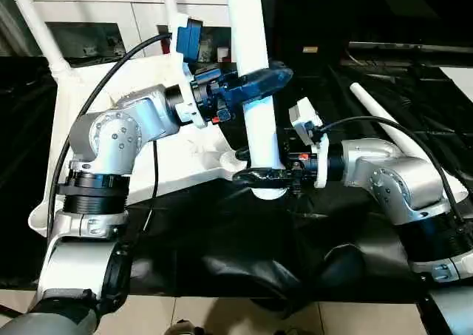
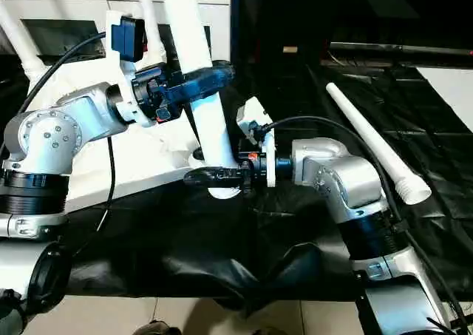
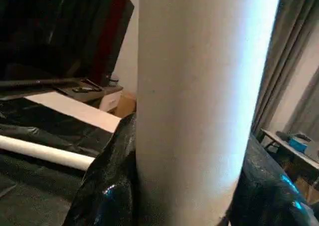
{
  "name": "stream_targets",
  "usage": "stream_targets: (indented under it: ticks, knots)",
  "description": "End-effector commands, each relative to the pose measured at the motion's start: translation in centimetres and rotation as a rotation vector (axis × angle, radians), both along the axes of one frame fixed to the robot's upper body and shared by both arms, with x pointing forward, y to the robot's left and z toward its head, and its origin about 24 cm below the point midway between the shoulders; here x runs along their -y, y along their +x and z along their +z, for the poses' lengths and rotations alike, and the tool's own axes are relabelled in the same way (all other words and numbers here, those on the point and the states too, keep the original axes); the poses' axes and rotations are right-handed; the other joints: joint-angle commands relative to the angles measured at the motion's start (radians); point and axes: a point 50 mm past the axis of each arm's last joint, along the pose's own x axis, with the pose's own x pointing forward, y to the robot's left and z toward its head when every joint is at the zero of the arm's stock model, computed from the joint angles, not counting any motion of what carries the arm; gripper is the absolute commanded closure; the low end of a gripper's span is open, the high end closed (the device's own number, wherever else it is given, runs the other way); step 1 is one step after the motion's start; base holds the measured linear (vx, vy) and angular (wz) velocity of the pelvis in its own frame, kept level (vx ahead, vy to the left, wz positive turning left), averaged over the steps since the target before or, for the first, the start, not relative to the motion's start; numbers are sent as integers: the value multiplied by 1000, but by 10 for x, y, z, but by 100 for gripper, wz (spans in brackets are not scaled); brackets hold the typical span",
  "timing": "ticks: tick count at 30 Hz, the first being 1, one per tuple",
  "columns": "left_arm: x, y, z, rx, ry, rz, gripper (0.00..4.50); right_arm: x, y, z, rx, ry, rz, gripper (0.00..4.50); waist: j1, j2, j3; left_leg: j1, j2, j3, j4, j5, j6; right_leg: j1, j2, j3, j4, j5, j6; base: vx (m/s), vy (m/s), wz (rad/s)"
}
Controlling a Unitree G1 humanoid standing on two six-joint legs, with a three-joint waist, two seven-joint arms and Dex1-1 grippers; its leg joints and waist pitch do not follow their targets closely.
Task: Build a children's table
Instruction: Pick table leg
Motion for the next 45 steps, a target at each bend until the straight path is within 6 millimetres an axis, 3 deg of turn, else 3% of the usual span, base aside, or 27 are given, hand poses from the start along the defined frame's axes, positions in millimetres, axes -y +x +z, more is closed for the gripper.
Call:
stream_targets:
  ticks: [1,6,9,11,12,15,23,31,32,36,39,40,45]
  knots:
    - [1,10,3,-40,-15,98,209,4,8,-1,25,-15,-93,191,0,-4,-81,15,34,-10,-70,-174,12,55,-58,42,-73,-246,-221,0,0,0]
    - [0,35,-7,6,116,478,154,-4,26,-5,88,-18,-315,196,-3,-8,-83,16,34,-14,-72,-184,-14,59,-61,40,-80,-290,-179,0,0,0]
    - [0,46,-11,-17,122,648,147,-15,33,-12,121,-45,-430,196,-3,-4,-89,11,33,-15,-70,-145,-8,60,-60,41,-71,-218,-178,0,0,0]
    - [2,47,-12,-34,106,657,147,-19,34,-16,122,-64,-475,199,-4,-5,-91,11,31,-14,-69,-132,-1,61,-59,40,-69,-188,-191,0,0,0]
    - [7,47,-13,-49,93,663,147,-26,37,-21,138,-97,-534,202,-4,-3,-93,10,31,-12,-68,-104,6,59,-58,41,-64,-138,-214,0,0,0]
    - [14,46,-18,-66,111,673,147,-36,39,-24,186,-137,-597,202,-5,3,-92,12,34,-12,-69,-107,7,56,-59,40,-62,-114,-233,0,0,0]
    - [13,50,-21,-90,83,757,233,-45,44,-16,230,-98,-681,202,-8,4,-88,15,34,-13,-74,-176,-2,60,-59,42,-69,-168,-213,0,0,0]
    - [13,50,-12,-66,93,768,260,-39,41,-6,194,-28,-602,202,-5,3,-89,15,35,-12,-72,-159,16,61,-59,43,-64,-119,-229,0,0,0]
    - [13,49,-8,-61,73,733,260,-36,38,-3,158,5,-548,202,-6,-2,-87,15,34,-10,-73,-165,25,63,-57,43,-66,-126,-229,0,0,0]
    - [9,46,2,-56,6,566,260,-24,27,10,75,94,-351,203,3,-6,-88,14,32,-10,-70,-144,46,66,-60,43,-65,-129,-237,0,0,0]
    - [6,37,7,-66,-18,368,260,-15,19,18,97,108,-220,203,3,-11,-86,11,31,-7,-67,-127,50,64,-59,42,-61,-137,-244,0,0,0]
    - [2,28,15,-80,-58,199,260,-7,10,24,74,149,-108,203,3,-13,-86,13,30,-6,-66,-128,56,65,-59,42,-63,-150,-246,0,0,0]
    - [-8,15,29,-108,-135,-45,260,11,-2,34,-16,223,60,203,6,-6,-84,17,32,-7,-66,-143,56,61,-57,40,-65,-197,-251,0,0,0]
